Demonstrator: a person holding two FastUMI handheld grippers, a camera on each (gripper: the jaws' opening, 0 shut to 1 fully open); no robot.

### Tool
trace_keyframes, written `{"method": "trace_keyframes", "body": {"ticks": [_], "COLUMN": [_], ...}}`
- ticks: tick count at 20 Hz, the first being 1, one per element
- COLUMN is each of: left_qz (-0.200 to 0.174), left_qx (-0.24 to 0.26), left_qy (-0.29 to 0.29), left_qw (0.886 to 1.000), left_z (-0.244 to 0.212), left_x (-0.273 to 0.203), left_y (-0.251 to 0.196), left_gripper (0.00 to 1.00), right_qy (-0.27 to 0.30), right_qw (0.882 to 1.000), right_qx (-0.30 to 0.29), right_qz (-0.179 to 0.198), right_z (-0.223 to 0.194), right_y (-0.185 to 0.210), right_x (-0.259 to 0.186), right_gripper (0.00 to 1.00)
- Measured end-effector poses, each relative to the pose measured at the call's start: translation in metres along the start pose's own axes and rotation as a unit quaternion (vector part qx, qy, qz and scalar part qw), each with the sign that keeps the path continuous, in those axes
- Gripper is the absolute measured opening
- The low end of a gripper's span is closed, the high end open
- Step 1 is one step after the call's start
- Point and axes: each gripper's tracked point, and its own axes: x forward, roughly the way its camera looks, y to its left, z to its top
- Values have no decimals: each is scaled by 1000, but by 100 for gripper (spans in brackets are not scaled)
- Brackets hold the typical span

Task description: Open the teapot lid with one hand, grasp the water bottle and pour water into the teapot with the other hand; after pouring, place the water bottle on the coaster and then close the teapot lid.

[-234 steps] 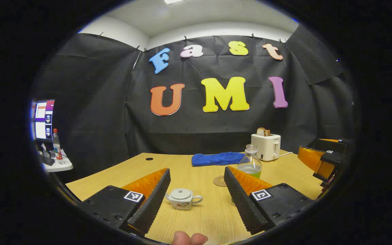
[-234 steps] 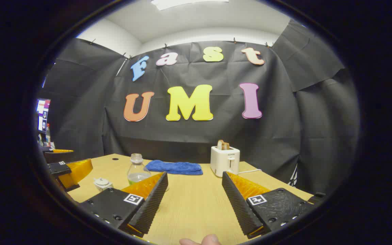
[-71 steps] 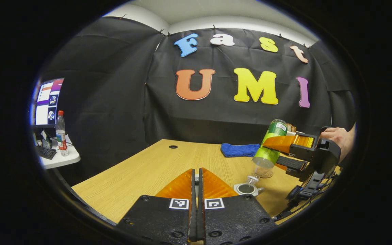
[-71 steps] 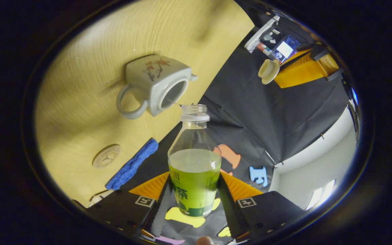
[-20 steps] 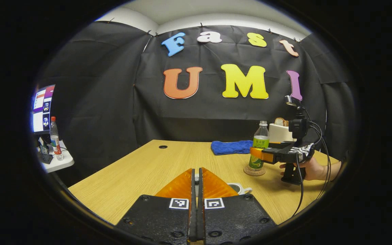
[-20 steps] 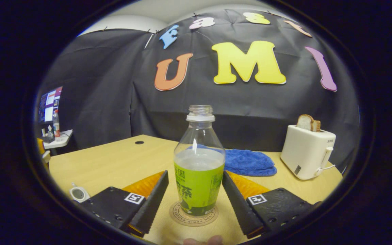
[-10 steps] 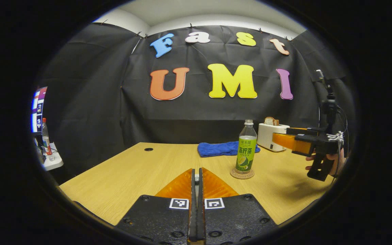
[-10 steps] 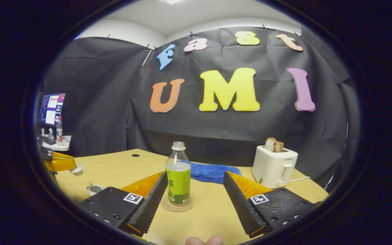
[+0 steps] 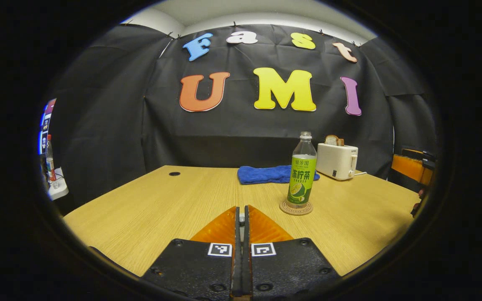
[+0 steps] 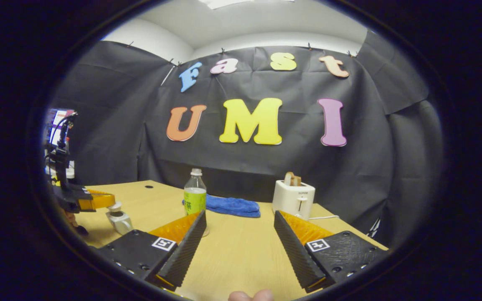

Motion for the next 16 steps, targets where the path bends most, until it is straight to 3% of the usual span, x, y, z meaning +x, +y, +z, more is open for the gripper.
{"method": "trace_keyframes", "body": {"ticks": [16], "left_qz": [11], "left_qx": [10], "left_qy": [7], "left_qw": [1000], "left_z": [-6], "left_x": [-2], "left_y": [-5], "left_gripper": [3], "right_qy": [25], "right_qw": [999], "right_qx": [29], "right_qz": [7], "right_z": [-23], "right_y": [6], "right_x": [-11], "right_gripper": [95]}}
